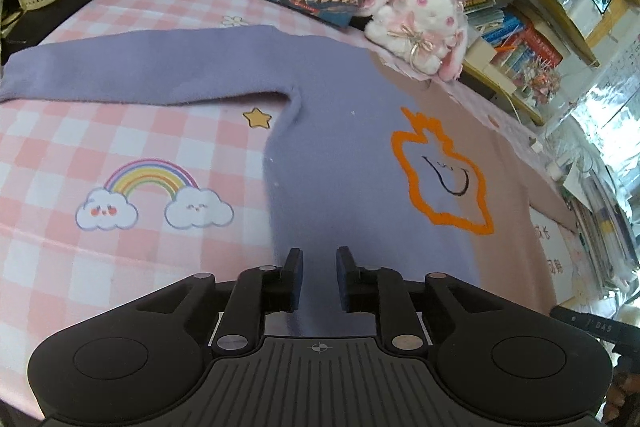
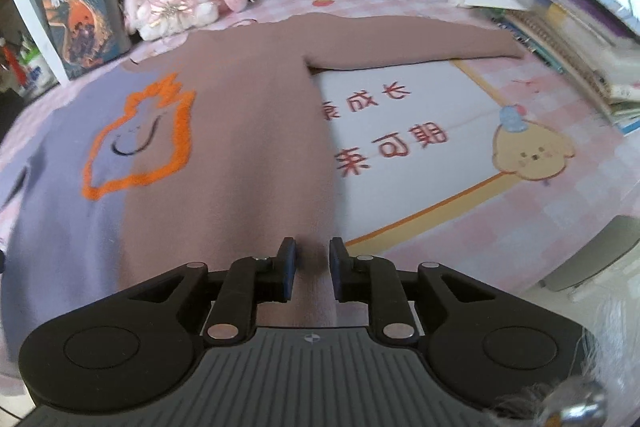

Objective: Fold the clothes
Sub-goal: 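Open both grippers and release the flattened sweater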

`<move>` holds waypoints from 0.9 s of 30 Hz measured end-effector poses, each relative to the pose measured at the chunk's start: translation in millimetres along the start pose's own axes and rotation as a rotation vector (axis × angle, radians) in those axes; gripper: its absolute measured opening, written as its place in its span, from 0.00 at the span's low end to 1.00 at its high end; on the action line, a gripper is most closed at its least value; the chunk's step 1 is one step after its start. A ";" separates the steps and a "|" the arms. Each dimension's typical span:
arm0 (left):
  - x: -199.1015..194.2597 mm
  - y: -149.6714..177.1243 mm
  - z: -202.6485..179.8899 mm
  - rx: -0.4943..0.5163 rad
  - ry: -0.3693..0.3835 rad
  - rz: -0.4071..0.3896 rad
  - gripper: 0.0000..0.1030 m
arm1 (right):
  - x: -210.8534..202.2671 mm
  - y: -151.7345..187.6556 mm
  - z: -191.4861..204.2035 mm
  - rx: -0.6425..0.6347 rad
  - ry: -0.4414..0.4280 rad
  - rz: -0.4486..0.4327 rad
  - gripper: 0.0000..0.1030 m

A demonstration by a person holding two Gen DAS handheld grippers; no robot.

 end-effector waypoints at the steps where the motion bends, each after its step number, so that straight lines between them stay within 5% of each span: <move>1: -1.0 1.7 -1.9 -0.004 -0.006 -0.003 0.18 | 0.2 0.9 -0.7 -0.004 -0.001 0.001 0.20; 6: -11.2 9.9 -22.7 0.026 -0.069 -0.037 0.21 | -5.1 1.8 0.9 -0.046 -0.017 -0.031 0.42; 10: -22.5 20.6 -53.0 0.060 -0.179 -0.090 0.59 | -13.1 -3.9 4.4 -0.081 -0.026 -0.074 0.69; 16: -44.4 34.2 -98.2 0.141 -0.279 -0.233 0.75 | -34.3 -3.4 19.1 -0.178 -0.021 -0.201 0.93; 20: -60.1 48.6 -116.9 0.175 -0.319 -0.298 0.82 | -52.8 15.9 17.2 -0.224 -0.034 -0.295 0.96; 27: -75.6 76.7 -137.3 0.221 -0.334 -0.273 0.83 | -70.7 40.4 6.0 -0.219 -0.074 -0.310 0.97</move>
Point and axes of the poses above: each gripper's, at about its wrist camera, not at the fingertips, and x roughly the way its jaws point, z to its left, y to its underside, the point moved 1 cm from there along x, roughly the way its jaws point, and after that the axes turned 6 degrees about x, right-handed, at the moved point
